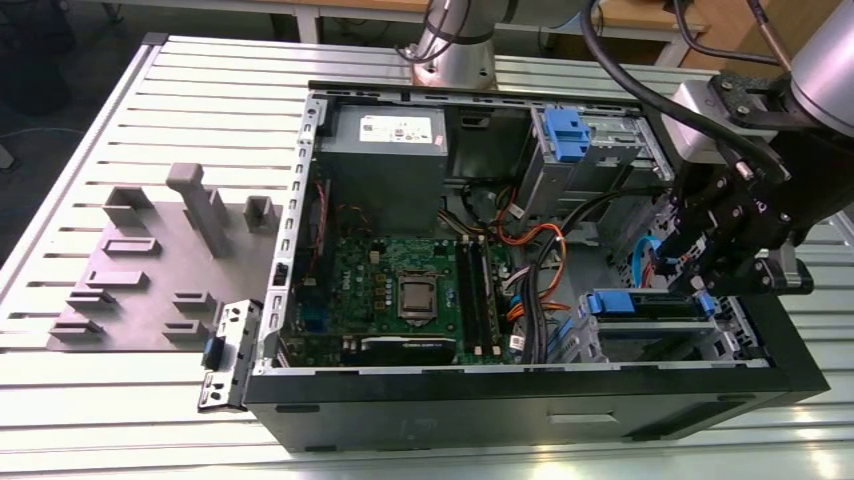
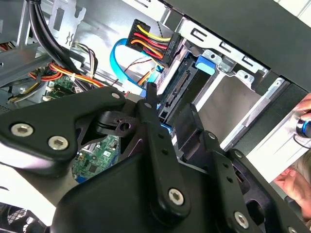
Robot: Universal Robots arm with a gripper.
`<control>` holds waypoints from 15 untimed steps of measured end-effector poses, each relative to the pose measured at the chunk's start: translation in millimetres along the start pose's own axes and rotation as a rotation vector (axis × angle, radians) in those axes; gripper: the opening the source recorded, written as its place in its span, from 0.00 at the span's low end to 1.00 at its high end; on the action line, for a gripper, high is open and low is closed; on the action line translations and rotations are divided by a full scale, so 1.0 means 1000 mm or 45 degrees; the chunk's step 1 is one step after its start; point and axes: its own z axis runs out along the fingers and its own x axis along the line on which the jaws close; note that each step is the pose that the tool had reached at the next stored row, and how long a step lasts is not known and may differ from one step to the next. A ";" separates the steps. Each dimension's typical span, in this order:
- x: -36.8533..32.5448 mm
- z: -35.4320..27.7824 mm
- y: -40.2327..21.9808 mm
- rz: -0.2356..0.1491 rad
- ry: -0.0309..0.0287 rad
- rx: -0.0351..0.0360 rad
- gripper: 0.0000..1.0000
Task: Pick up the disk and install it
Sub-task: 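Insert the first disk wire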
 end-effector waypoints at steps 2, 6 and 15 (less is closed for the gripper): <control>0.0000 0.0000 0.0000 0.000 0.0000 0.0000 0.42; 0.0000 0.0001 0.0000 0.000 0.0000 0.0000 0.42; 0.0000 0.0001 0.0000 0.000 0.0000 0.0000 0.17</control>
